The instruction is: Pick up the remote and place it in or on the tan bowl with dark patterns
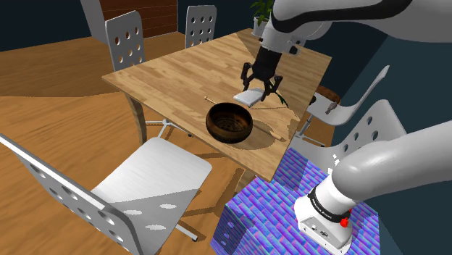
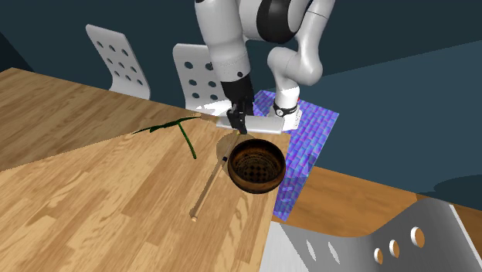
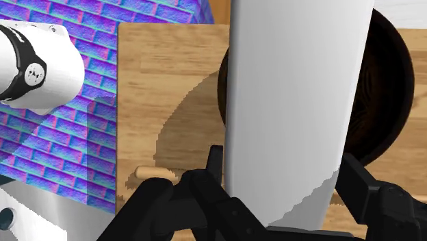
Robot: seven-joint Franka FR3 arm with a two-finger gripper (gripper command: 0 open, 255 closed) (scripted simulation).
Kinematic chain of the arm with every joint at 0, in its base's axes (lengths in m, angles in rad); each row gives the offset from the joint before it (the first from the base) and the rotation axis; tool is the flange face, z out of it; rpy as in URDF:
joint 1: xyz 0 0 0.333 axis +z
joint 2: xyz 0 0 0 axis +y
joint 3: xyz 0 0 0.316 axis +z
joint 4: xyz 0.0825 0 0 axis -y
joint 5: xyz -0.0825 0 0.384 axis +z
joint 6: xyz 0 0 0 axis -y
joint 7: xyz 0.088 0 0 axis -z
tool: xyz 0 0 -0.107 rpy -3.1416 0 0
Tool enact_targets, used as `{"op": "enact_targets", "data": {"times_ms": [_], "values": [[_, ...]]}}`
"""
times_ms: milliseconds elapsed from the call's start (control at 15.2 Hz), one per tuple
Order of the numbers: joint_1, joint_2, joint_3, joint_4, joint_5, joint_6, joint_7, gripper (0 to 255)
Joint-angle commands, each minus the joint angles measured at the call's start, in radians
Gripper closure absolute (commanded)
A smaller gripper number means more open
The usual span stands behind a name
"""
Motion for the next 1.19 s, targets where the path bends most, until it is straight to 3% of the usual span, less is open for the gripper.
{"op": "enact_targets", "data": {"times_ms": [0,198,1122], "values": [[0.018,0.037,0.034,0.037,0.013,0.011,0.047,255],[0.044,0.099,0.085,0.097,0.026,0.033,0.118,255],[0.050,0.155,0.101,-0.036,0.042,0.218,0.083,255]]}}
